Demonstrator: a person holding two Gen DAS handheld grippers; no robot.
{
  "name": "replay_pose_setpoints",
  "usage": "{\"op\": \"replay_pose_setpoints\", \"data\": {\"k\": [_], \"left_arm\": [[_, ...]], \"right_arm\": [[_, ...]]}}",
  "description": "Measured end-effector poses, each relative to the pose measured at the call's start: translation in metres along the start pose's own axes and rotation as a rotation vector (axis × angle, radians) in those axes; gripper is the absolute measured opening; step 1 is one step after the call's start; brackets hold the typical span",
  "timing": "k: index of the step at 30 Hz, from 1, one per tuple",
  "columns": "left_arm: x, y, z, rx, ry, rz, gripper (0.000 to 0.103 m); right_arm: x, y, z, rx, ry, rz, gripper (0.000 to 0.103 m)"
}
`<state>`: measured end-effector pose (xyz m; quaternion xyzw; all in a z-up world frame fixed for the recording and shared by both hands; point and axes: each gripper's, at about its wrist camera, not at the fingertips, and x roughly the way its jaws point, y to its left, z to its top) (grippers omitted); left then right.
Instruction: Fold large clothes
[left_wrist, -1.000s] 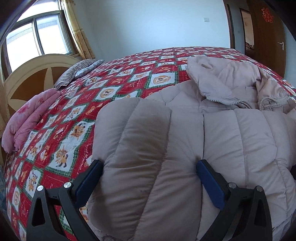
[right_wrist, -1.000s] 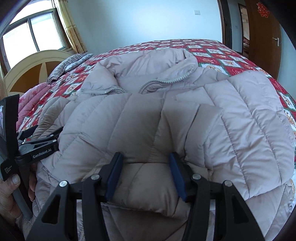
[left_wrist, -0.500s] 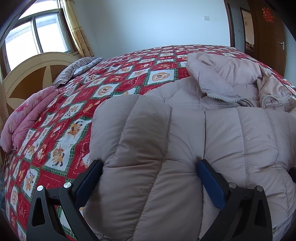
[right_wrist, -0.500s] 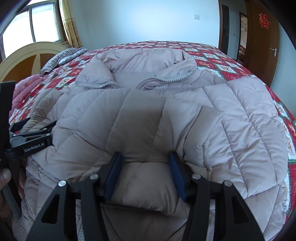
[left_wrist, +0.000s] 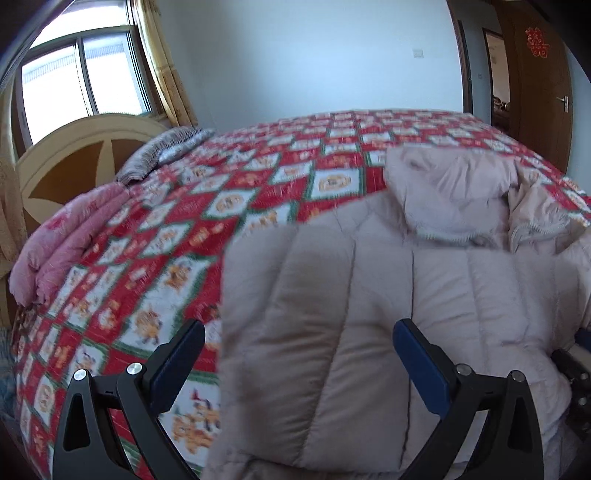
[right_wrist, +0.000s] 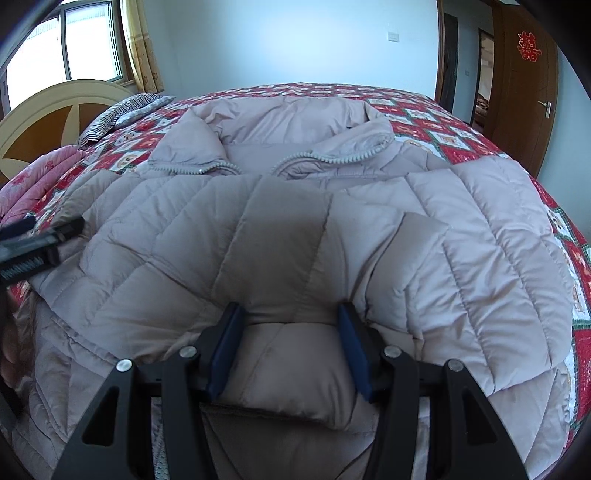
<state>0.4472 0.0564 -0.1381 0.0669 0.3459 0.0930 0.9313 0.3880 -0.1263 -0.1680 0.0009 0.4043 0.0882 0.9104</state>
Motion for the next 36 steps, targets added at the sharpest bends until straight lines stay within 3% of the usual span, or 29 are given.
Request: {"op": "replay_pose_setpoints", "data": {"k": [2, 7, 10, 13, 16, 18, 20, 21, 22, 31, 36], "left_arm": [[-0.010, 0.003, 0.013, -0.002, -0.032, -0.008, 0.102], [-0.002, -0.013, 0.066, -0.001, -0.054, -0.120, 0.102], [0.028, -0.036, 0.093, 0.022, -0.038, -0.154, 0.102], [0.072, -0.057, 0.112, 0.026, 0.030, -0.206, 0.102], [0.108, -0.075, 0.123, 0.028, 0.085, -0.220, 0.102], [0.122, -0.085, 0.127, 0.050, 0.088, -0.191, 0.102], [0.129, -0.091, 0.129, 0.064, 0.071, -0.196, 0.080], [0.132, -0.093, 0.128, 0.075, 0.084, -0.235, 0.036], [0.137, -0.095, 0.127, 0.083, 0.110, -0.272, 0.009], [0.114, -0.072, 0.118, 0.072, 0.033, -0.283, 0.003], [0.110, -0.069, 0.117, 0.097, 0.012, -0.281, 0.003]], "right_arm": [[-0.001, 0.000, -0.001, 0.003, -0.004, 0.004, 0.056], [-0.003, -0.001, -0.002, 0.008, -0.014, 0.011, 0.056], [-0.003, -0.001, -0.002, 0.011, -0.018, 0.015, 0.056], [-0.003, -0.002, -0.002, 0.018, -0.022, 0.023, 0.057], [-0.003, -0.004, -0.002, 0.025, -0.028, 0.033, 0.057], [-0.003, -0.006, -0.003, 0.033, -0.031, 0.043, 0.057], [-0.003, -0.007, -0.003, 0.038, -0.035, 0.052, 0.057], [-0.003, -0.007, -0.003, 0.042, -0.036, 0.057, 0.057], [-0.003, -0.007, -0.003, 0.044, -0.037, 0.061, 0.057], [-0.016, -0.024, 0.008, 0.105, -0.024, 0.172, 0.061], [-0.040, -0.042, 0.061, 0.056, -0.090, 0.107, 0.070]]}}
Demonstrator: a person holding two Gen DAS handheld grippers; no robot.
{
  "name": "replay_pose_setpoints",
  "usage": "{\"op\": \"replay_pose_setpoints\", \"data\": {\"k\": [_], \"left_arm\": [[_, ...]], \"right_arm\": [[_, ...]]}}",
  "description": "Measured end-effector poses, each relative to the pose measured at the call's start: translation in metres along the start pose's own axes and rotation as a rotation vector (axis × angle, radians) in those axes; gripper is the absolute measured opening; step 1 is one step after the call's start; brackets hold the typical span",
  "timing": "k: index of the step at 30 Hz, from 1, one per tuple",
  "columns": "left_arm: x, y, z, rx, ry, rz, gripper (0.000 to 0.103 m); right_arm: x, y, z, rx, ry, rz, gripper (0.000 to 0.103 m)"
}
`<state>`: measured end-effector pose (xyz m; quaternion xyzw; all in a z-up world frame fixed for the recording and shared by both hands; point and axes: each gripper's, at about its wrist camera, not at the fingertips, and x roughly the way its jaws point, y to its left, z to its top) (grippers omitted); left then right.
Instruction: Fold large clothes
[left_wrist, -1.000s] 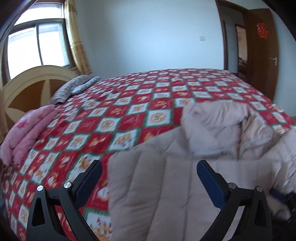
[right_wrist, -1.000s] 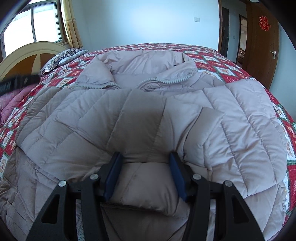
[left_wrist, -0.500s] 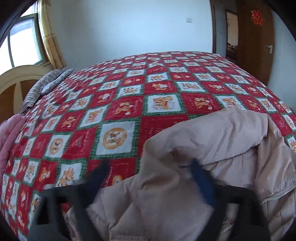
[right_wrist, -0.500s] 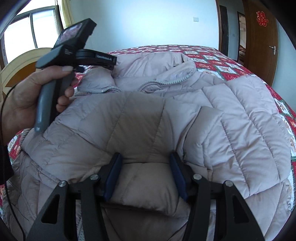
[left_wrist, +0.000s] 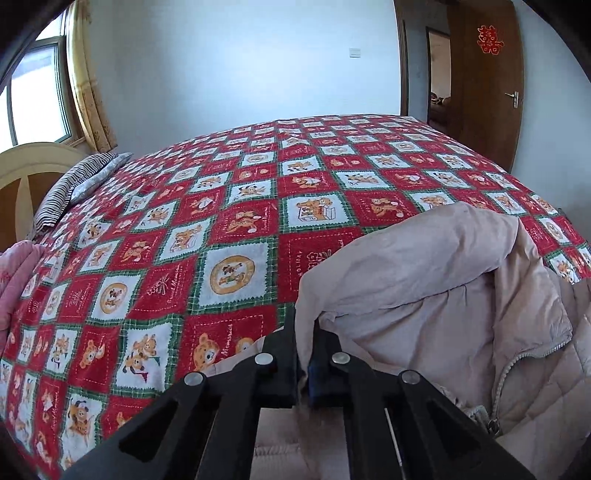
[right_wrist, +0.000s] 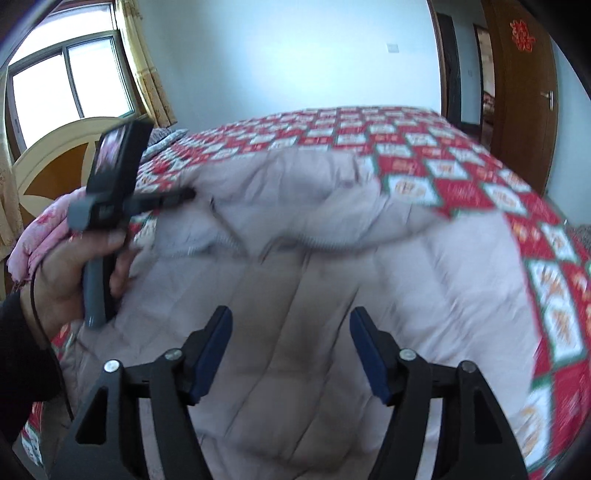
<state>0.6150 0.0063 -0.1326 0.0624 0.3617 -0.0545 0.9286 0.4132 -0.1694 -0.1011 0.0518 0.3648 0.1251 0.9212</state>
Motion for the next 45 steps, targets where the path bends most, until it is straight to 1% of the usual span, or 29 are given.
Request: {"op": "replay_pose_setpoints", "data": {"k": [2, 4, 5, 6, 8, 9, 10, 11, 13, 15, 16, 17, 18, 19, 20, 21, 24, 27, 31, 35, 38, 43, 45], "left_arm": [[0.000, 0.003, 0.000, -0.016, 0.003, -0.011, 0.003], [0.001, 0.006, -0.001, -0.031, 0.004, -0.026, 0.002], [0.001, 0.008, -0.001, -0.042, 0.007, -0.034, 0.002], [0.002, 0.010, -0.001, -0.051, 0.013, -0.042, 0.002], [0.003, 0.013, 0.000, -0.069, 0.022, -0.061, 0.002], [0.003, 0.014, -0.001, -0.074, 0.023, -0.067, 0.002], [0.003, 0.015, -0.002, -0.074, 0.025, -0.073, 0.002], [0.004, 0.015, -0.002, -0.071, 0.027, -0.076, 0.002], [0.006, 0.015, -0.002, -0.066, 0.030, -0.082, 0.002], [0.007, 0.016, -0.002, -0.062, 0.031, -0.088, 0.002], [0.007, 0.016, -0.002, -0.060, 0.030, -0.090, 0.002], [0.007, 0.016, -0.001, -0.060, 0.030, -0.092, 0.002], [0.007, 0.016, -0.001, -0.061, 0.028, -0.093, 0.002], [0.006, 0.016, -0.001, -0.061, 0.027, -0.093, 0.002], [0.006, 0.017, -0.001, -0.063, 0.025, -0.092, 0.002], [0.005, 0.017, 0.000, -0.067, 0.024, -0.094, 0.002], [0.001, 0.019, -0.001, -0.086, 0.019, -0.094, 0.002], [-0.001, 0.023, -0.005, -0.108, 0.036, -0.087, 0.002], [-0.001, 0.027, -0.014, -0.125, 0.072, -0.082, 0.002], [-0.008, 0.026, -0.024, -0.116, 0.077, -0.077, 0.002], [-0.013, 0.022, -0.031, -0.088, 0.079, -0.061, 0.003], [-0.037, 0.018, -0.035, -0.075, 0.062, -0.029, 0.005], [-0.051, 0.020, -0.034, -0.086, 0.032, -0.029, 0.006]], "right_arm": [[0.008, -0.010, 0.024, 0.001, -0.010, -0.033, 0.072], [0.029, -0.025, 0.053, 0.002, -0.001, -0.086, 0.073], [0.043, -0.029, 0.064, 0.002, 0.016, -0.091, 0.076], [0.064, -0.035, 0.079, -0.012, 0.054, -0.092, 0.077], [0.087, -0.044, 0.093, -0.031, 0.082, -0.099, 0.077], [0.100, -0.048, 0.099, -0.042, 0.104, -0.090, 0.077], [0.118, -0.051, 0.106, -0.054, 0.144, -0.083, 0.077], [0.125, -0.054, 0.107, -0.060, 0.160, -0.077, 0.077], [0.145, -0.054, 0.113, -0.096, 0.181, -0.068, 0.077], [0.156, -0.055, 0.117, -0.125, 0.185, -0.086, 0.077], [0.160, -0.052, 0.118, -0.137, 0.195, -0.073, 0.077], [0.164, -0.051, 0.119, -0.148, 0.211, -0.063, 0.068], [0.167, -0.050, 0.119, -0.160, 0.227, -0.063, 0.046], [0.170, -0.049, 0.119, -0.174, 0.248, -0.067, 0.034], [0.170, -0.047, 0.118, -0.189, 0.254, -0.078, 0.018], [0.165, -0.045, 0.117, -0.205, 0.247, -0.093, 0.014], [0.147, -0.047, 0.114, -0.189, 0.219, -0.082, 0.008], [0.124, -0.044, 0.110, -0.202, 0.175, -0.088, 0.006], [0.105, -0.038, 0.093, -0.283, 0.135, -0.120, 0.004], [0.110, -0.045, 0.075, -0.307, 0.168, -0.146, 0.003], [0.116, -0.050, 0.065, -0.306, 0.183, -0.159, 0.003], [0.124, -0.054, 0.056, -0.293, 0.188, -0.178, 0.003], [0.126, -0.054, 0.053, -0.291, 0.182, -0.180, 0.003]]}}
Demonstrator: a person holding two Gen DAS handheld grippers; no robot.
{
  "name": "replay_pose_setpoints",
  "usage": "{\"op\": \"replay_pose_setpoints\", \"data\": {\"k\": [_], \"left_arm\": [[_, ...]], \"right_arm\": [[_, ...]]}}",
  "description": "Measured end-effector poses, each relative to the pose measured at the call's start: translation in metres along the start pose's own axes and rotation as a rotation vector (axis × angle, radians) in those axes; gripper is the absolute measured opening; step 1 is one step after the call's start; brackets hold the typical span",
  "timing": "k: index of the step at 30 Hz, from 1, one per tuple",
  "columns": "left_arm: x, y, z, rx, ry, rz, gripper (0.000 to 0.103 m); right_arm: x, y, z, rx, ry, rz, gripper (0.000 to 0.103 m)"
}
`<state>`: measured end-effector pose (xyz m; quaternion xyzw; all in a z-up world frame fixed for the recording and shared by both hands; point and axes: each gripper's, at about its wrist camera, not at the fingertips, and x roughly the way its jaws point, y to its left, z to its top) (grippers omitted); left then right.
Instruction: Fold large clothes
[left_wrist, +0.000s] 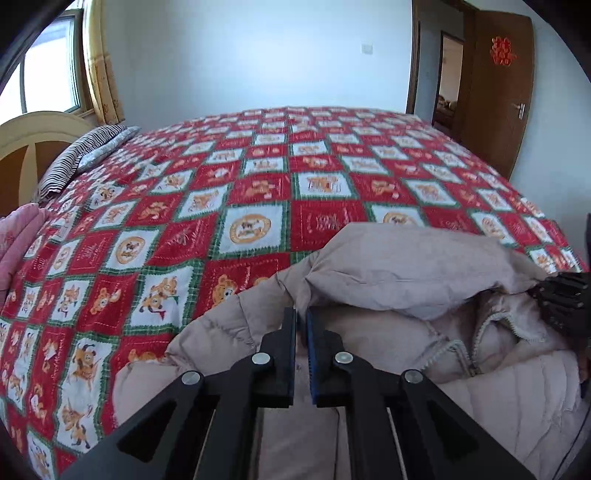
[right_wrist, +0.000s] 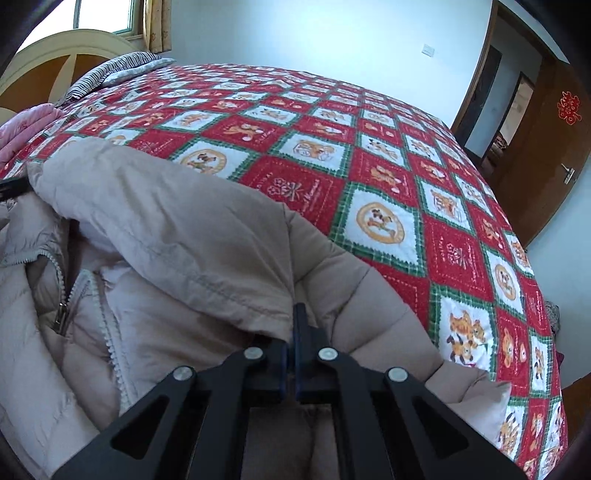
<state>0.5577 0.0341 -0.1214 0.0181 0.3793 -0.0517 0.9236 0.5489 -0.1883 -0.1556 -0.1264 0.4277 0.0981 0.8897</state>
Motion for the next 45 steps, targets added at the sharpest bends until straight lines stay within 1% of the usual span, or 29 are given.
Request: {"op": "replay_pose_setpoints", "data": {"k": [1, 2, 3, 4, 5, 6, 7, 9, 14, 17, 18, 19, 21, 24, 25, 28, 31, 32, 33, 34, 35, 36, 38, 40, 41, 42, 43, 44, 45], "left_arm": [[-0.008, 0.001, 0.001, -0.009, -0.020, 0.004, 0.011], [-0.014, 0.002, 0.003, -0.018, -0.040, 0.011, 0.020], [-0.019, 0.002, 0.005, -0.031, -0.061, 0.026, 0.057], [-0.024, 0.003, 0.009, -0.051, -0.084, 0.051, 0.097], [-0.028, 0.002, 0.012, -0.071, -0.117, 0.071, 0.102], [-0.032, 0.000, 0.015, -0.089, -0.162, 0.072, 0.102], [-0.031, -0.003, 0.020, -0.091, -0.168, 0.061, 0.102], [-0.023, -0.014, 0.031, -0.086, -0.147, 0.047, 0.102], [-0.003, -0.050, 0.053, -0.035, -0.194, 0.060, 0.102], [0.013, -0.058, 0.055, -0.050, -0.188, 0.010, 0.102], [0.019, -0.061, 0.055, -0.044, -0.166, 0.005, 0.102], [0.031, -0.065, 0.052, -0.016, -0.117, 0.025, 0.102], [0.053, -0.069, 0.043, 0.015, -0.030, 0.106, 0.102], [0.075, -0.063, 0.029, 0.006, 0.077, 0.106, 0.102], [0.078, -0.063, 0.027, 0.005, 0.097, 0.101, 0.102], [0.081, -0.063, 0.024, 0.014, 0.110, 0.108, 0.102], [0.085, -0.068, 0.020, 0.035, 0.122, 0.118, 0.102], [0.086, -0.068, 0.020, 0.038, 0.123, 0.117, 0.102], [0.086, -0.068, 0.019, 0.038, 0.123, 0.115, 0.102], [0.088, -0.067, 0.020, 0.035, 0.122, 0.112, 0.102], [0.089, -0.067, 0.020, 0.034, 0.122, 0.112, 0.102], [0.089, -0.067, 0.019, 0.035, 0.122, 0.113, 0.102], [0.091, -0.069, 0.020, 0.040, 0.123, 0.121, 0.102], [0.090, -0.072, 0.019, 0.052, 0.119, 0.130, 0.102], [0.090, -0.073, 0.019, 0.057, 0.116, 0.132, 0.102], [0.088, -0.073, 0.019, 0.055, 0.112, 0.133, 0.102], [0.085, -0.070, 0.020, 0.045, 0.105, 0.135, 0.102], [0.080, -0.067, 0.022, 0.027, 0.085, 0.144, 0.102], [0.068, -0.064, 0.025, 0.002, 0.038, 0.142, 0.102]], "right_arm": [[0.001, 0.000, -0.001, 0.003, -0.002, 0.001, 0.003], [0.001, 0.000, -0.002, 0.006, -0.005, 0.003, 0.003], [0.002, 0.000, -0.003, 0.008, -0.006, 0.005, 0.003], [0.003, -0.001, -0.004, 0.011, -0.006, 0.009, 0.003], [0.004, -0.001, -0.005, 0.014, -0.008, 0.011, 0.003], [0.004, 0.000, -0.005, 0.016, -0.009, 0.012, 0.003], [0.005, 0.000, -0.006, 0.018, -0.012, 0.013, 0.003], [0.005, -0.001, -0.007, 0.020, -0.016, 0.015, 0.003], [0.006, 0.001, -0.010, 0.020, -0.034, 0.019, 0.003], [0.007, -0.002, -0.011, 0.029, -0.036, 0.034, 0.003], [0.007, -0.002, -0.011, 0.030, -0.036, 0.036, 0.003], [0.007, -0.002, -0.011, 0.029, -0.036, 0.036, 0.003], [0.007, -0.002, -0.012, 0.029, -0.038, 0.037, 0.003], [0.007, -0.001, -0.011, 0.026, -0.040, 0.035, 0.003], [0.006, 0.000, -0.011, 0.022, -0.040, 0.032, 0.003], [0.001, -0.001, -0.010, 0.016, -0.036, 0.043, 0.005], [-0.022, -0.006, -0.009, 0.036, -0.026, 0.061, 0.016], [-0.031, -0.007, -0.009, 0.045, -0.034, 0.058, 0.023], [-0.048, -0.010, -0.008, 0.068, -0.061, 0.063, 0.033], [-0.059, -0.012, -0.007, 0.096, -0.091, 0.066, 0.039], [-0.071, -0.014, -0.003, 0.137, -0.125, 0.065, 0.050], [-0.079, -0.015, 0.002, 0.180, -0.154, 0.069, 0.054], [-0.083, -0.012, 0.015, 0.245, -0.185, 0.095, 0.054], [-0.071, 0.002, 0.034, 0.248, -0.192, 0.118, 0.054], [-0.060, 0.011, 0.041, 0.231, -0.177, 0.107, 0.050], [-0.041, 0.021, 0.049, 0.215, -0.145, 0.103, 0.041], [-0.026, 0.026, 0.051, 0.214, -0.114, 0.109, 0.037], [-0.011, 0.029, 0.051, 0.222, -0.073, 0.112, 0.034], [-0.001, 0.031, 0.049, 0.224, -0.048, 0.107, 0.034]]}}
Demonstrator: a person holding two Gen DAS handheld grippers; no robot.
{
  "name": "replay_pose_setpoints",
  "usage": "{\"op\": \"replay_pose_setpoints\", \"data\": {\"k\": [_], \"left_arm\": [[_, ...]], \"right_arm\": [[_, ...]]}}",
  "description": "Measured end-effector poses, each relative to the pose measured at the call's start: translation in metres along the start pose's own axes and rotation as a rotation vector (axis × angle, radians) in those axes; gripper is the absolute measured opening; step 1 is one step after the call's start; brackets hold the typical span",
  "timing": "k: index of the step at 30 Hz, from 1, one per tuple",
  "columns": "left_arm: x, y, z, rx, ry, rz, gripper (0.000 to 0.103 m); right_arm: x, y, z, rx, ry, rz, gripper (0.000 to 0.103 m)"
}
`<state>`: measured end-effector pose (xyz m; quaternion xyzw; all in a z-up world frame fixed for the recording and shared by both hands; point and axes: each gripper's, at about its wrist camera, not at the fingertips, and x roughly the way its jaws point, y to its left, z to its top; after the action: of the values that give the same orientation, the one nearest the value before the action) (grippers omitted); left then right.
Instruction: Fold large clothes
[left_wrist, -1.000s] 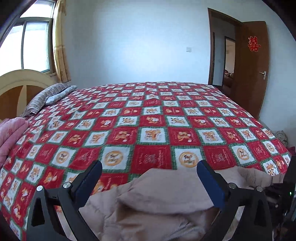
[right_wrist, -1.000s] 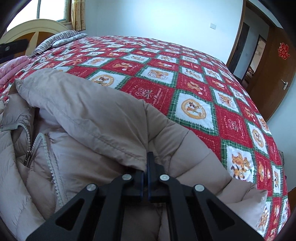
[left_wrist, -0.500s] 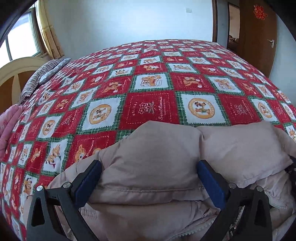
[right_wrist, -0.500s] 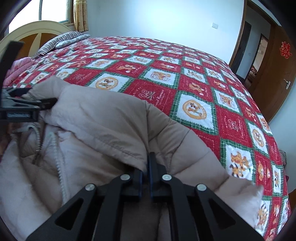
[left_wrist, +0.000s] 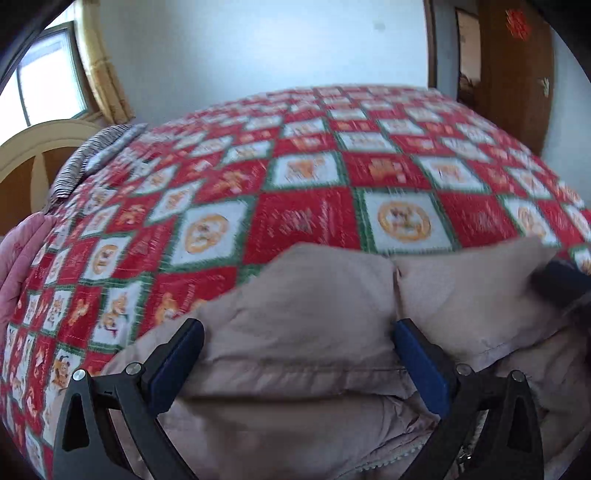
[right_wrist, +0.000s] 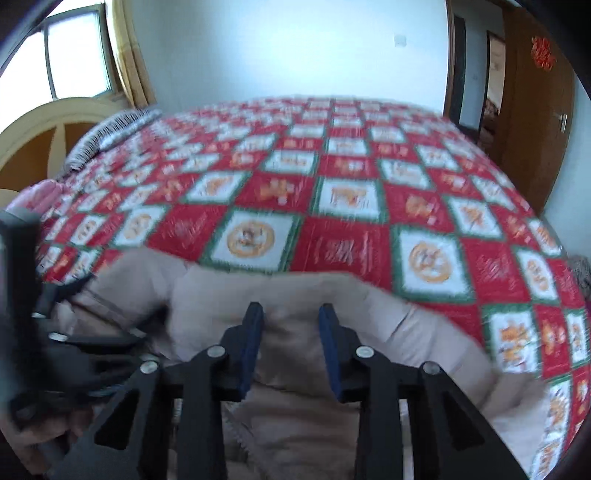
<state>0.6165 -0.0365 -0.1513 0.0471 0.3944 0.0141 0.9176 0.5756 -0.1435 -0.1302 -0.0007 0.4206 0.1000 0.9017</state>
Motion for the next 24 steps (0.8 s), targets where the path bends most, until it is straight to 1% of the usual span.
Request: {"op": "replay_pose_setpoints", "data": {"k": [3, 5, 6, 7, 10, 11, 12, 13, 15, 16, 17, 21, 24], "left_arm": [[-0.024, 0.006, 0.007, -0.034, -0.113, -0.028, 0.102], [-0.031, -0.001, 0.013, -0.024, -0.151, -0.052, 0.102], [-0.030, -0.004, 0.015, -0.017, -0.151, -0.071, 0.102], [-0.029, -0.010, 0.016, -0.010, -0.145, -0.097, 0.102], [-0.021, -0.020, 0.017, 0.006, -0.129, -0.136, 0.102], [-0.017, -0.022, 0.016, 0.009, -0.116, -0.160, 0.102], [-0.012, -0.023, 0.016, 0.007, -0.096, -0.183, 0.102], [-0.003, -0.023, 0.016, 0.006, -0.057, -0.191, 0.102], [0.012, -0.019, 0.011, -0.019, 0.006, -0.169, 0.102], [0.016, -0.015, 0.010, -0.041, 0.018, -0.182, 0.102], [0.019, -0.015, 0.008, -0.047, 0.025, -0.181, 0.102], [0.027, -0.025, 0.003, -0.015, 0.041, -0.142, 0.102], [0.033, -0.027, 0.000, -0.007, 0.057, -0.127, 0.102]], "right_arm": [[0.011, -0.004, -0.012, 0.006, -0.002, -0.017, 0.033], [0.012, -0.008, -0.018, 0.017, 0.000, -0.015, 0.033], [0.013, -0.011, -0.020, 0.027, -0.002, -0.012, 0.033], [0.012, -0.012, -0.022, 0.032, -0.003, -0.011, 0.033], [0.013, -0.013, -0.025, 0.040, -0.007, -0.010, 0.033], [0.014, -0.014, -0.026, 0.048, -0.010, -0.005, 0.033], [0.014, -0.016, -0.028, 0.059, -0.015, 0.002, 0.033], [0.014, -0.017, -0.029, 0.068, -0.020, 0.009, 0.033], [0.013, -0.020, -0.030, 0.088, -0.028, 0.024, 0.032], [0.013, -0.021, -0.030, 0.096, -0.029, 0.030, 0.032], [0.014, -0.022, -0.031, 0.103, -0.030, 0.035, 0.031], [0.014, -0.020, -0.030, 0.102, -0.027, 0.030, 0.030], [0.017, -0.019, -0.030, 0.100, -0.018, 0.026, 0.030]]}}
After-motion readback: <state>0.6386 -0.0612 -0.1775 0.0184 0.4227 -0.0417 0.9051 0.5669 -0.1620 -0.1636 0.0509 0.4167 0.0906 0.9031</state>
